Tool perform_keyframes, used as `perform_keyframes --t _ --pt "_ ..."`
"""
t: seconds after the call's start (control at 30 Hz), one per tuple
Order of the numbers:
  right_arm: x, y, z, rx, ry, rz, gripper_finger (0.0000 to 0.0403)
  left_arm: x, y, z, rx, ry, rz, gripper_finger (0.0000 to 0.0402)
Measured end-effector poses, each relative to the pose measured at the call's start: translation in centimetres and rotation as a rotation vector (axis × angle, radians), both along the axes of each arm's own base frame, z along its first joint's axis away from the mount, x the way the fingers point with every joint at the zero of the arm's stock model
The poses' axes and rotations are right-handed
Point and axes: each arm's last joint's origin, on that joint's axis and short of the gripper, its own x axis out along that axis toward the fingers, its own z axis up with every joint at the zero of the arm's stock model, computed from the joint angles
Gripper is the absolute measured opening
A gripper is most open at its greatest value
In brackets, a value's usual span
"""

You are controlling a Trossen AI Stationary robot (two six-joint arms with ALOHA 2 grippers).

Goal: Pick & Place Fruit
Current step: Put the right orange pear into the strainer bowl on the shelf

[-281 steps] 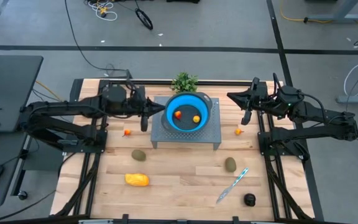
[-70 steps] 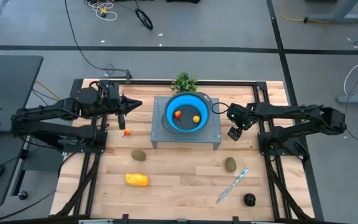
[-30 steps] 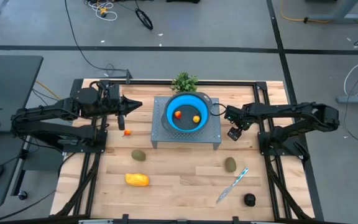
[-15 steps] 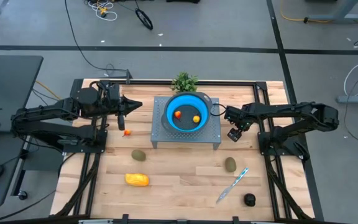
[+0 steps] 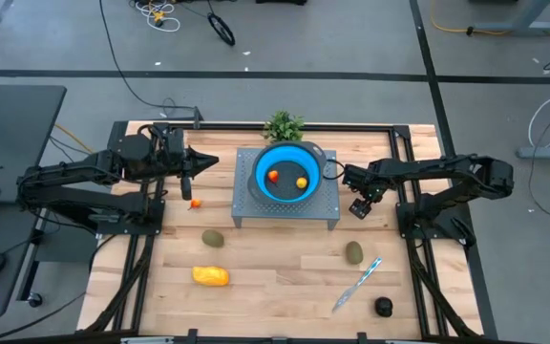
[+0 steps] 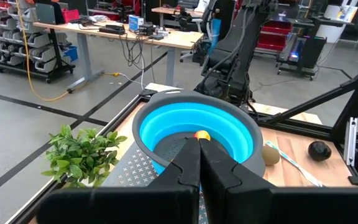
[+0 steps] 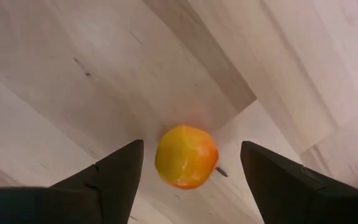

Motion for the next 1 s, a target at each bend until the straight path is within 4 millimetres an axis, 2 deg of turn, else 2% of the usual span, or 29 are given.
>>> perform_keyframes --t 0.5,0.77,1.0 --pt "0.02 0.08 0.0 0.028 -0.009 -0.001 0.0199 0.0 0.0 0.0 -0.001 0.0 0.001 0.0002" --pt "0.02 0.09 -0.01 0.029 -0.008 0.0 0.0173 0.0 0.0 0.0 -0.002 0.0 0.001 0.0002" --pt "0.02 0.1 0.0 0.035 -0.01 0.006 0.0166 -0.01 0.0 0.0 -0.008 -0.003 0.002 0.0002"
